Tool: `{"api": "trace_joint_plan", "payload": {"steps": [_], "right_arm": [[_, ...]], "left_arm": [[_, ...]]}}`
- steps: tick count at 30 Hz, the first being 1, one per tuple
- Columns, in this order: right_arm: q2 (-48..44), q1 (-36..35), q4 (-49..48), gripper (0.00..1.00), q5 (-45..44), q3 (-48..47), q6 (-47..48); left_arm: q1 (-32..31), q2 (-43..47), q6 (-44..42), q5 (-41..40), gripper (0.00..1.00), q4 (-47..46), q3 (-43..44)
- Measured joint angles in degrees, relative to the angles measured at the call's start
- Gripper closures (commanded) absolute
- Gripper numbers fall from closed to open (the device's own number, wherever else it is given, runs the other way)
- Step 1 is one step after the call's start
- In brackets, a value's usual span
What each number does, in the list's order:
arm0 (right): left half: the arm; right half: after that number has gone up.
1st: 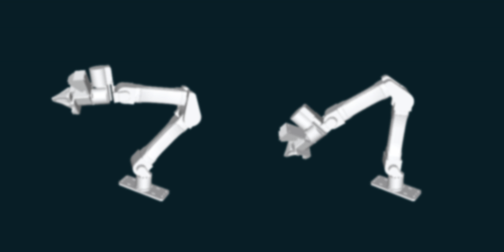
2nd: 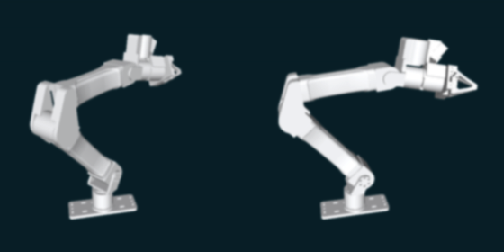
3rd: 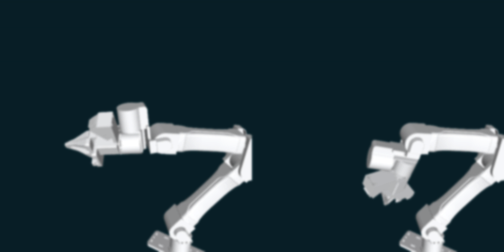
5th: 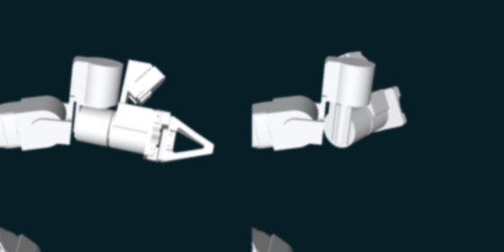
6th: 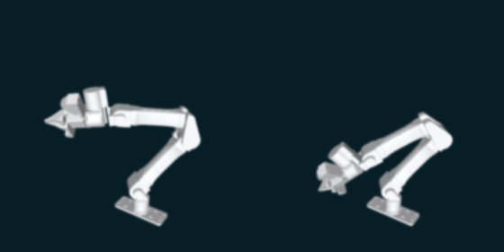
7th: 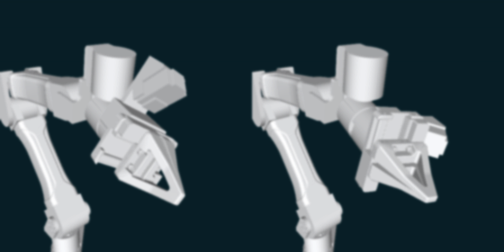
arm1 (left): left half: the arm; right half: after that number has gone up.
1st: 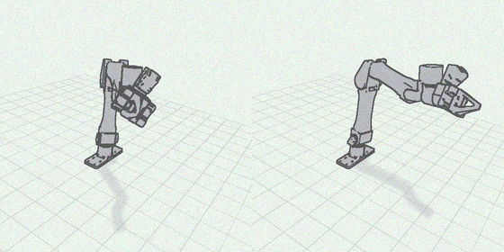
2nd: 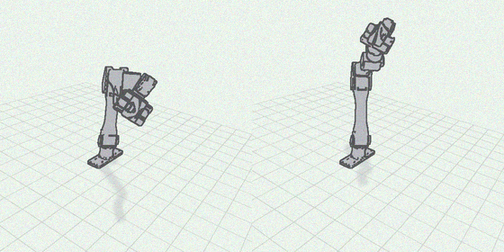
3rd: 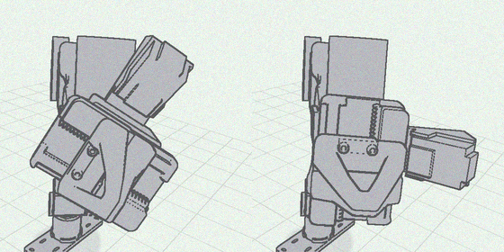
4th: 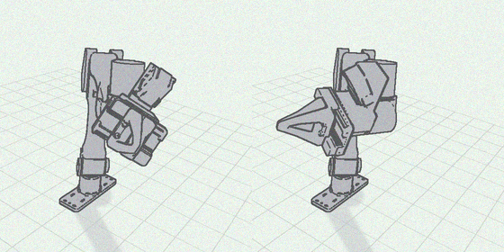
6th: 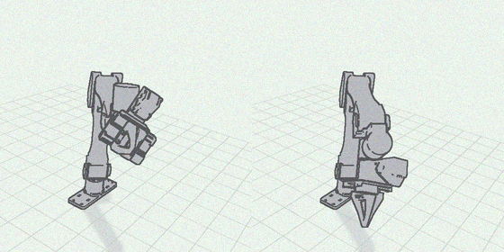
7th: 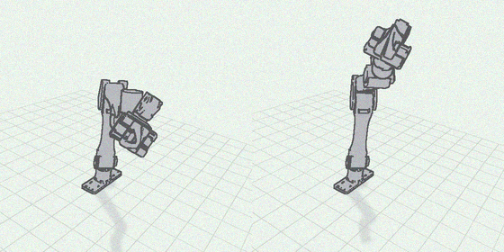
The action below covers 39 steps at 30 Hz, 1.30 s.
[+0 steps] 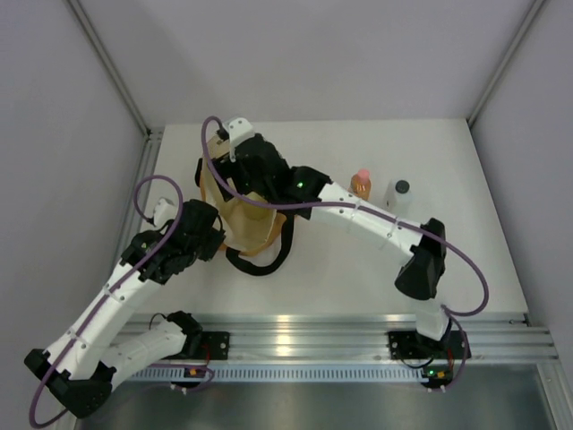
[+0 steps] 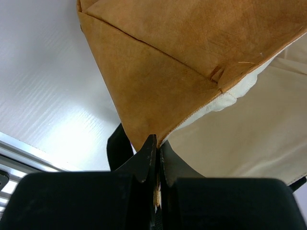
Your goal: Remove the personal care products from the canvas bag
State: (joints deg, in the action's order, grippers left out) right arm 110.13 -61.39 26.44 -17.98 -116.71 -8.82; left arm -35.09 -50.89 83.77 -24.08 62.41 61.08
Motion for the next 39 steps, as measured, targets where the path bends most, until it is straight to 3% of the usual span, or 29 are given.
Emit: {"api": "trace_joint_plan", "payload": {"steps": [14,25,39], "right_arm": [[11.63,3.26,3.37,0.23,-2.78,-4.68,-3.72],[18.64,6.29,3.61,0.33,-3.04,-9.49,-3.78],[20.57,7.96,3.13,0.49,-1.77,-9.81,-4.59]], "left_arm": [[0.00,0.26,-0.20,0.04,1.00,-0.46,0.00],[0.00,0.55,-0.31,0.04,1.00,-0.55,0.00],[0.00,0.63,-0.31,0.04,1.00,-0.87,0.00]]}}
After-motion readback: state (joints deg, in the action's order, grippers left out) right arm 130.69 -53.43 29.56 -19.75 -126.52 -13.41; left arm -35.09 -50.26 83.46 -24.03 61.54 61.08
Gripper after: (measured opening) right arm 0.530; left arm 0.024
